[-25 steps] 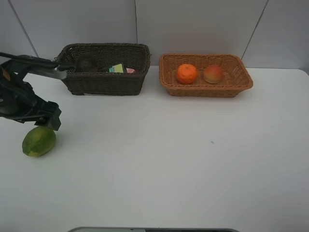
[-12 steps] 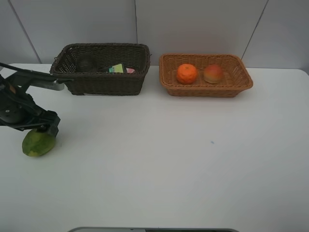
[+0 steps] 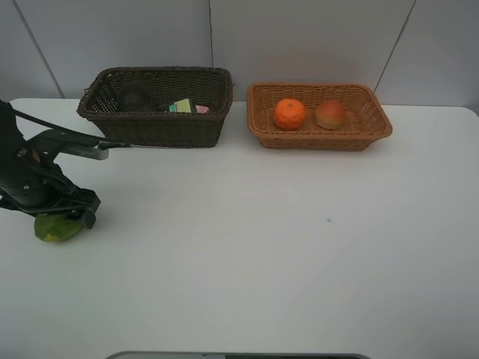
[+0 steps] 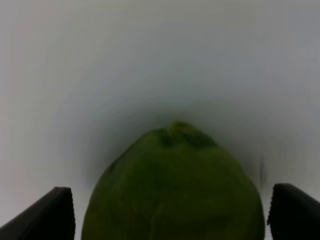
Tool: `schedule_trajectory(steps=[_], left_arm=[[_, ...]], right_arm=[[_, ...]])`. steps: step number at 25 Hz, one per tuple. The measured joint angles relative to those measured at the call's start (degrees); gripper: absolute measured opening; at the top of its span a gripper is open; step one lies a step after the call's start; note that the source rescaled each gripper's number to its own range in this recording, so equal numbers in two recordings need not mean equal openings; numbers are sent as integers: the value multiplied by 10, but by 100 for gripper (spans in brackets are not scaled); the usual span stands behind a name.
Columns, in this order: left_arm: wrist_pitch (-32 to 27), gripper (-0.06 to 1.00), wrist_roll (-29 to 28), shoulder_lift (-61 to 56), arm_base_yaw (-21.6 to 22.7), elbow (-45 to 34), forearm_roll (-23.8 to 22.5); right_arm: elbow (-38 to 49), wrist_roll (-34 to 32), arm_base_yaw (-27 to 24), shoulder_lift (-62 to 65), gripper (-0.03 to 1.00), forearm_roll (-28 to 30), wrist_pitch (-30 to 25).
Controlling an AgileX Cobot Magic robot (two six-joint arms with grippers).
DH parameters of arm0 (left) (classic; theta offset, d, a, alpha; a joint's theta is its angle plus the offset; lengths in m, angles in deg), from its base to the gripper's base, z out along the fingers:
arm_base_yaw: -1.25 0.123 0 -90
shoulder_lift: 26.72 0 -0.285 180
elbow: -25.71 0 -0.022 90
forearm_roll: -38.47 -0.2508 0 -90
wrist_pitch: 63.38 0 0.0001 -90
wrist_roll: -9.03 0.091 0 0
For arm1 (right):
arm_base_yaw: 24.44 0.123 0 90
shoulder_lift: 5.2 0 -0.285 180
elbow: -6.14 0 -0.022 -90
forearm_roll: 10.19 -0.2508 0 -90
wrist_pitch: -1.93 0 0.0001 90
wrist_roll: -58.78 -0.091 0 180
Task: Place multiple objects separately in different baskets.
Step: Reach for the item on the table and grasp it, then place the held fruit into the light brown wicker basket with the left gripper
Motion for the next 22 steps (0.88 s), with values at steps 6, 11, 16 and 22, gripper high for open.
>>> schedule_trajectory(steps=[6,11,16,22], left_arm=[[4,92,0,0,0,0,0],[5,74,0,0,0,0,0],[6,74,0,0,0,0,0],[12,74,0,0,0,0,1]], right_arm=[[0,0,0,0,73,0,0],[0,0,0,0,73,0,0],[0,0,0,0,73,0,0],[0,0,0,0,73,0,0]])
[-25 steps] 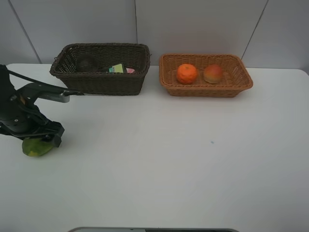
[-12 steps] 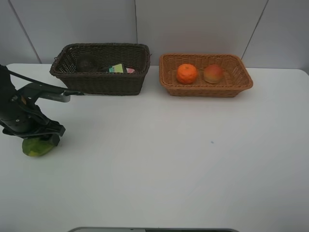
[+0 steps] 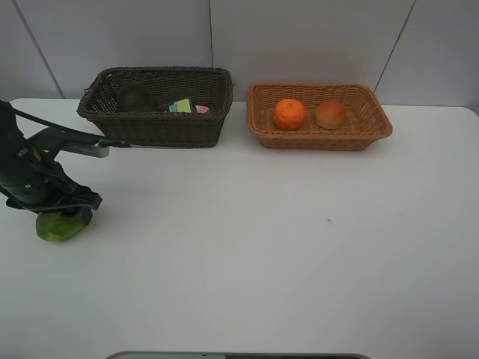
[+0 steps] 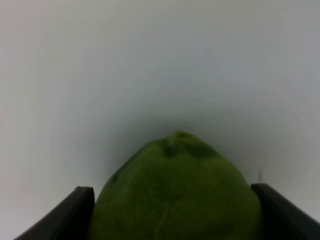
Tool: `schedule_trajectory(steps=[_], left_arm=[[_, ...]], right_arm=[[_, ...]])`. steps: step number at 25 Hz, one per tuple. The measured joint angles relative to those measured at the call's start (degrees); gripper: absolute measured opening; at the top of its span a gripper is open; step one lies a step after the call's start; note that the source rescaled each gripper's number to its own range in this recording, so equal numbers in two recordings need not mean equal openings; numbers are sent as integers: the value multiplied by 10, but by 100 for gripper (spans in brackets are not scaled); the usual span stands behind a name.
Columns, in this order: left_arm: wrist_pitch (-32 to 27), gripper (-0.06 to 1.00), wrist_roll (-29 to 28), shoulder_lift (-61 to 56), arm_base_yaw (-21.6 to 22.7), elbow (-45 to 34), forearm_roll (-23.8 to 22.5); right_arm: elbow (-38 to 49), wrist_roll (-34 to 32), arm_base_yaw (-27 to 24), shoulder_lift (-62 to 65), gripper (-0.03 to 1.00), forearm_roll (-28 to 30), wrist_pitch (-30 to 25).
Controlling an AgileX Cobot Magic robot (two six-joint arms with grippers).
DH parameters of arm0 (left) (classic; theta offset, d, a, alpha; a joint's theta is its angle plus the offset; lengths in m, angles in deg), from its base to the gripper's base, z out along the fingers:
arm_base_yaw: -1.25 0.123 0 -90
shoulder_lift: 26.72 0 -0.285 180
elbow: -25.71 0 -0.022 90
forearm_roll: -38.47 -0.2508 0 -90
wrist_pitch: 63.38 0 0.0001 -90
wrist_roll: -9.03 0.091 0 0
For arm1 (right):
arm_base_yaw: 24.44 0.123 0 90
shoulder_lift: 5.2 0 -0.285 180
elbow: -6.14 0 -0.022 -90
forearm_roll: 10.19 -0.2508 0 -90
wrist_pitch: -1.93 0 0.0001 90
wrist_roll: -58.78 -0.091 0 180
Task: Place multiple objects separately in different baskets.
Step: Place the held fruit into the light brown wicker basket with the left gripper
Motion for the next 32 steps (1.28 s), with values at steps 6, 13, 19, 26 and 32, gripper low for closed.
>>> schedule_trajectory(steps=[6,13,19,26,32], left_arm=[[6,74,0,0,0,0,0],[-2,74,0,0,0,8,11],[-105,74,0,-14,-19,96,38],[-194,74,0,18,-122,272,56],[-245,74,0,126,-220,468,59]], right_arm=[[0,0,0,0,73,0,0],[0,0,0,0,73,0,0],[0,0,0,0,73,0,0],[0,0,0,0,73,0,0],[0,0,0,0,73,0,0]])
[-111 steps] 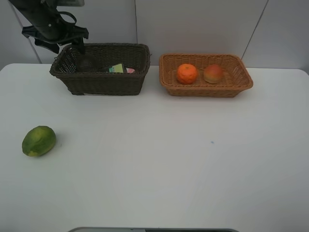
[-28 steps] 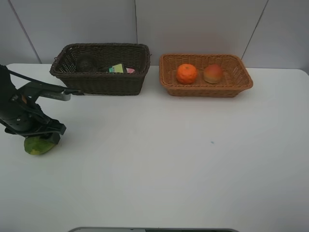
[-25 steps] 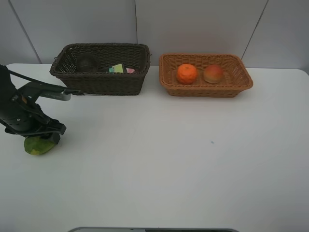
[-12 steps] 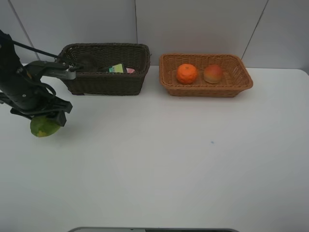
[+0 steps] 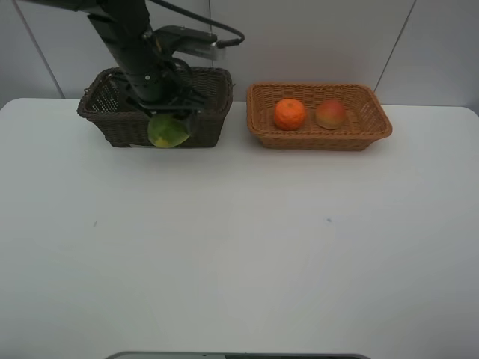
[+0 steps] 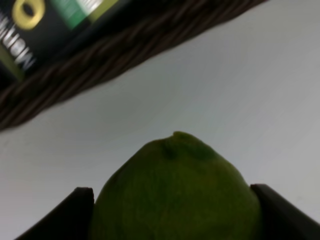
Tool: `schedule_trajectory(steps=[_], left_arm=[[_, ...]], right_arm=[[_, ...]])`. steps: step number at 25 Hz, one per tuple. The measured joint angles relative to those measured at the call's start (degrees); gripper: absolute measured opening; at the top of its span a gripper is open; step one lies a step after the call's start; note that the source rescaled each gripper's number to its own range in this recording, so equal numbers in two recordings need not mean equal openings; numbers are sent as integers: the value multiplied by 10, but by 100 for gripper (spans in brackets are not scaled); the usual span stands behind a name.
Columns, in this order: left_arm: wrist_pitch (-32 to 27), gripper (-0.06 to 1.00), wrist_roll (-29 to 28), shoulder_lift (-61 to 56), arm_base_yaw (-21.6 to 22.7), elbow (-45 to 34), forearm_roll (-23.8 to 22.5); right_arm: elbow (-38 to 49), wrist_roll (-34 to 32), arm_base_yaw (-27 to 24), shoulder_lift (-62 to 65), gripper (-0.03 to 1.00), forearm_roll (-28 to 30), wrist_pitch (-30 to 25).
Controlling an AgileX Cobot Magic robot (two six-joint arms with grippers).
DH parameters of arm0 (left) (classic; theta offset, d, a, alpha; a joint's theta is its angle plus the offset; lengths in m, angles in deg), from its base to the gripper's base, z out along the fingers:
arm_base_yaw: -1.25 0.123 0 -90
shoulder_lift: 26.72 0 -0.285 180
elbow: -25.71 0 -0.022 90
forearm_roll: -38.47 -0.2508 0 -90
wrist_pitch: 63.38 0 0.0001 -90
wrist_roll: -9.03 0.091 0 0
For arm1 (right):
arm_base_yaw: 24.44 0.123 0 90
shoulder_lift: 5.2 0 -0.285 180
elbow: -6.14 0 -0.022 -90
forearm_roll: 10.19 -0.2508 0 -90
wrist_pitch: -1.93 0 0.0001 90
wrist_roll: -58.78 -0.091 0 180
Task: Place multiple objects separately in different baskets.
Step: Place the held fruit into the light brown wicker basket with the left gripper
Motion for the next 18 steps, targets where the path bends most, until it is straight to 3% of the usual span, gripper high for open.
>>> schedule_trajectory(steps=[7,10,18], left_arm=[[-48,74,0,118,-71,234,10],[-43,74,0,149,-84,296,10],[131,74,0,181,-96,311,10]], right_arm=[[0,0,0,0,73,0,0],[0,0,0,0,73,0,0],[0,0,0,0,73,0,0]])
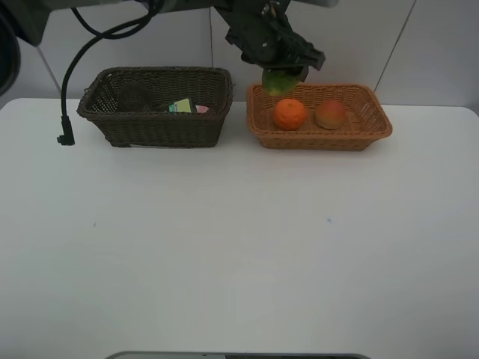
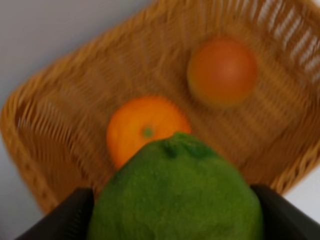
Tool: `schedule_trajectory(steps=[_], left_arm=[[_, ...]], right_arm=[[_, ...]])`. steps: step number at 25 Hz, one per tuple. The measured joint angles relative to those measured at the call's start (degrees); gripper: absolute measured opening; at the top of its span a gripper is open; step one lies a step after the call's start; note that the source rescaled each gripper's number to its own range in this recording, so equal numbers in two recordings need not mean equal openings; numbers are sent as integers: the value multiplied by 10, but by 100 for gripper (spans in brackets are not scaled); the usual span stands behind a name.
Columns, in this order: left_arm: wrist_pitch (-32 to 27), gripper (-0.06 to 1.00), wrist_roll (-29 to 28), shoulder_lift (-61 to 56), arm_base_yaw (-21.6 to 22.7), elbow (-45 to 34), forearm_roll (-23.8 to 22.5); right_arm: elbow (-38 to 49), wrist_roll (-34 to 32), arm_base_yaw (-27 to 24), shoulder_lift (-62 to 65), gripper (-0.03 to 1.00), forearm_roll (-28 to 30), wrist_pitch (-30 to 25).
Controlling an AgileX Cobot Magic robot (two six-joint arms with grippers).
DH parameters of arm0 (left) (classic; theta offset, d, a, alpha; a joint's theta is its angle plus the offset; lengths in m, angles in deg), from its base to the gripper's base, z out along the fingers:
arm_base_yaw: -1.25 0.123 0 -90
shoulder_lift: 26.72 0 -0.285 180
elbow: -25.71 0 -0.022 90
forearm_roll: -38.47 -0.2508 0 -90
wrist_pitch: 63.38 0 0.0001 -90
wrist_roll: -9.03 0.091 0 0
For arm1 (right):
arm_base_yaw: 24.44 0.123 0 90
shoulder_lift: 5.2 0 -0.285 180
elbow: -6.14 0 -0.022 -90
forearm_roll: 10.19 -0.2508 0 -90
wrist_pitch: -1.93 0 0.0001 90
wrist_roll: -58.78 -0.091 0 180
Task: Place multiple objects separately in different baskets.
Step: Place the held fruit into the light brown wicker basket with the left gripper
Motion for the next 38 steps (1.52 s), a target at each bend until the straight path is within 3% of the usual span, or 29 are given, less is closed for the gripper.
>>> schedule_trajectory(steps=[10,20,35,38], left_arm=[[197,74,0,55,-20,-32,8],[307,74,0,100,-28,-51,9],[300,74,0,115,-28,-52,9],[300,79,0,115,-28,-52,9]], right_arm=[[0,0,0,0,73,0,0],[0,0,0,0,73,0,0],[1,0,0,0,73,0,0],[1,0,0,0,73,0,0]])
